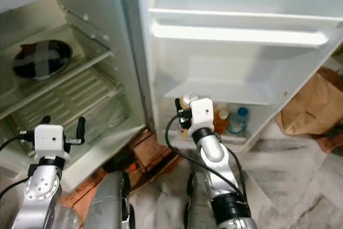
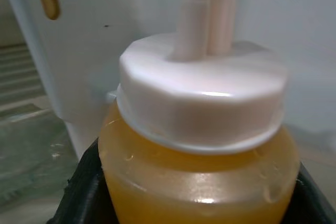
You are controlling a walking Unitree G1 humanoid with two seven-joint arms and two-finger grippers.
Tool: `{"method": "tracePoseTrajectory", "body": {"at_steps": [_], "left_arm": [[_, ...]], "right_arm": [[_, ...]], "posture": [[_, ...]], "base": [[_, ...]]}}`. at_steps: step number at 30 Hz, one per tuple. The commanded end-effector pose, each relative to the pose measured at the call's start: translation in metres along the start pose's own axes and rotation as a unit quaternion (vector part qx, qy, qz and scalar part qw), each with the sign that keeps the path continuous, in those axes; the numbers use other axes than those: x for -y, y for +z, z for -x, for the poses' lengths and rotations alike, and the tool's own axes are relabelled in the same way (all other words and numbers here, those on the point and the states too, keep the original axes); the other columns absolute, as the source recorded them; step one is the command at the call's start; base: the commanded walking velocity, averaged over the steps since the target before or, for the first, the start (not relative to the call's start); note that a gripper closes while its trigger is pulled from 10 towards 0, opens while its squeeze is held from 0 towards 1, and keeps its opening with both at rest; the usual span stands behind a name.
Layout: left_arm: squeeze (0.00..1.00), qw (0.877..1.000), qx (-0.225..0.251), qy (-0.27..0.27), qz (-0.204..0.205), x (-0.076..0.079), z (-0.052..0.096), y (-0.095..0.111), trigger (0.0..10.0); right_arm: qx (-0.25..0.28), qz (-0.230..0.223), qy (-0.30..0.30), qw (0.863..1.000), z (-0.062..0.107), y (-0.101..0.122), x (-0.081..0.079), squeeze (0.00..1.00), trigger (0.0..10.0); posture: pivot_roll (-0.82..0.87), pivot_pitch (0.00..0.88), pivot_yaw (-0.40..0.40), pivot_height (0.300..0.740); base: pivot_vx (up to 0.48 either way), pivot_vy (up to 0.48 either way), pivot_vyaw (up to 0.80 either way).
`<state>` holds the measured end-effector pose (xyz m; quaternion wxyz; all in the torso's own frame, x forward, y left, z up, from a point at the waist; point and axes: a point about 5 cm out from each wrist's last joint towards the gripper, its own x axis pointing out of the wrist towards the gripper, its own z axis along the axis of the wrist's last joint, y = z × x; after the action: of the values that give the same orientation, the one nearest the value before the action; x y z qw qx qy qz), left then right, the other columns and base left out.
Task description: Restocking fridge
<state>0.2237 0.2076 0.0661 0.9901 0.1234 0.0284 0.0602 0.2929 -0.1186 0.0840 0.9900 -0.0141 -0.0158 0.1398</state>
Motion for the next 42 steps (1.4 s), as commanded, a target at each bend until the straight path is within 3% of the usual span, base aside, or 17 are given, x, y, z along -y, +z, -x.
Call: {"method": "tracePoseTrajectory", "body": {"at_steps": [1,7,15,20,25,29,34,42], "left_arm": [[0.00,1.000,0.000,-0.007,-0.003,-0.001,0.001,0.003,10.0],[0.00,1.000,-0.002,-0.022,-0.014,-0.005,0.009,0.008,10.0],[0.00,0.999,-0.010,-0.028,-0.022,-0.013,0.023,0.015,10.0],[0.00,0.999,-0.013,-0.025,-0.021,-0.015,0.028,0.020,10.0],[0.00,0.999,-0.013,-0.027,-0.012,-0.008,0.025,0.022,10.0],[0.00,1.000,-0.009,-0.029,-0.006,-0.005,0.024,0.024,10.0],[0.00,1.000,-0.011,-0.023,-0.001,-0.004,0.022,0.023,10.0],[0.00,1.000,-0.009,-0.014,0.006,-0.002,0.020,0.023,10.0]], "right_arm": [[0.003,-0.003,-0.001,1.000,-0.004,0.001,0.002,0.00,10.0],[-0.024,-0.006,0.013,1.000,-0.017,-0.005,-0.004,0.00,10.0],[-0.081,0.023,0.028,0.996,-0.026,-0.026,-0.007,0.00,10.0],[-0.075,0.031,0.021,0.997,-0.030,-0.023,0.000,0.00,10.0],[-0.068,0.039,0.017,0.997,-0.033,-0.020,0.007,0.00,10.0],[-0.061,0.039,0.016,0.997,-0.034,-0.017,0.009,0.00,10.0],[-0.056,0.034,0.018,0.998,-0.030,-0.018,0.010,0.00,10.0],[-0.029,0.004,0.009,1.000,-0.010,-0.017,0.002,0.00,10.0]], "posture": [[0.15,0.187,0.053,0.614],[0.18,0.251,0.081,0.614],[0.24,0.328,0.098,0.614],[0.24,0.342,0.093,0.594],[0.23,0.341,0.081,0.564],[0.21,0.331,0.071,0.564],[0.20,0.318,0.059,0.564],[0.19,0.293,0.045,0.564]], "base": [[0.000,0.000,0.00],[0.000,0.000,0.00],[0.000,0.000,0.00],[0.000,0.000,0.00],[0.000,0.000,0.00],[0.000,0.000,0.00],[0.000,0.000,0.00],[0.000,0.000,0.00]]}}
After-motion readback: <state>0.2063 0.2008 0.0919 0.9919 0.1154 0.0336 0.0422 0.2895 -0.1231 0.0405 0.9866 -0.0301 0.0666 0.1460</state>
